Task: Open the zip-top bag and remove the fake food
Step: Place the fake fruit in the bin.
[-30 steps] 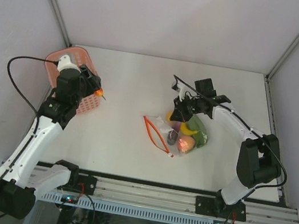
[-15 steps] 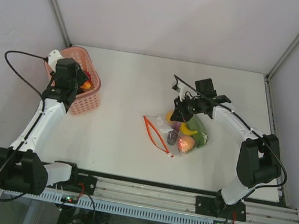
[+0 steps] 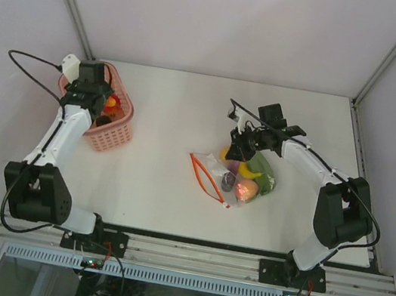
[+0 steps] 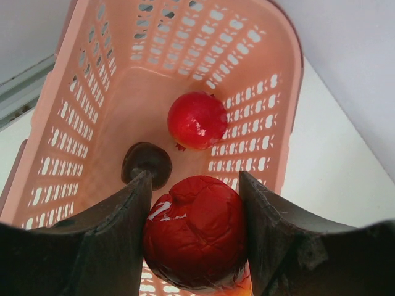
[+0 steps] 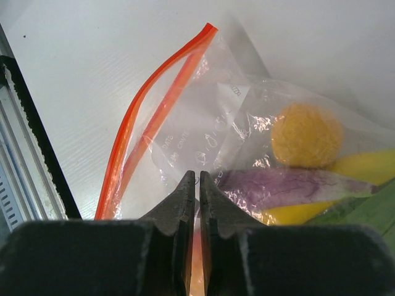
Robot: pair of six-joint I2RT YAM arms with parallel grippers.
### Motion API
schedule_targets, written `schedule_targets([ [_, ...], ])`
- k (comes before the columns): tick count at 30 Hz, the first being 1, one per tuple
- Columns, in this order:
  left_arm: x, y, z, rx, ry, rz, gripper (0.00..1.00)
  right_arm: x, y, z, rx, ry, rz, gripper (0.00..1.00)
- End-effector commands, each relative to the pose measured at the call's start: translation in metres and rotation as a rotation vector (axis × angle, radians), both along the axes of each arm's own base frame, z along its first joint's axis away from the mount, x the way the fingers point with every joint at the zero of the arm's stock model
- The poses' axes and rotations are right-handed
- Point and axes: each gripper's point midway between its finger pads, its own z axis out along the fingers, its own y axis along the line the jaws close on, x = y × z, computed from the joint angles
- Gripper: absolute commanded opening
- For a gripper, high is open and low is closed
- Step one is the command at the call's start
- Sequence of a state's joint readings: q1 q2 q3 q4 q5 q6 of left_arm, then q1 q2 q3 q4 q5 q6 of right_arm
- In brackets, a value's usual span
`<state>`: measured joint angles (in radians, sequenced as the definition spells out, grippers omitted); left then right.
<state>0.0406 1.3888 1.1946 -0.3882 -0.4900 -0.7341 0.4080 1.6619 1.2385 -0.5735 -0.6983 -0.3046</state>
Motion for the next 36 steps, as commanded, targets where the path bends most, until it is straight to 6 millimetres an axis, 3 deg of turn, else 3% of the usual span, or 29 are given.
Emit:
schedule_targets([
  [1,0.012,0.01,0.026,0.005,-0.021,0.06,0.15,0.006,0.005,0.026,0.042,-0.082,0.018,0.05],
  [11,0.027,0.021,-0.016,0.044,0.237,0.099,0.15,0.006,0.005,0.027,0.042,-0.084,0.019,0.05],
  [19,0.031,0.023,-0.033,0.054,0.284,0.105,0.15,0.006,0.004,0.026,0.042,-0.083,0.019,0.05],
  [32,0.04,0.012,-0.081,-0.008,0.39,0.063,0.17,0.006,0.004,0.029,0.044,-0.09,0.019,0.05],
  [36,0.04,0.012,-0.092,-0.01,0.415,0.066,0.25,0.006,0.003,0.03,0.042,-0.095,0.018,0.05],
])
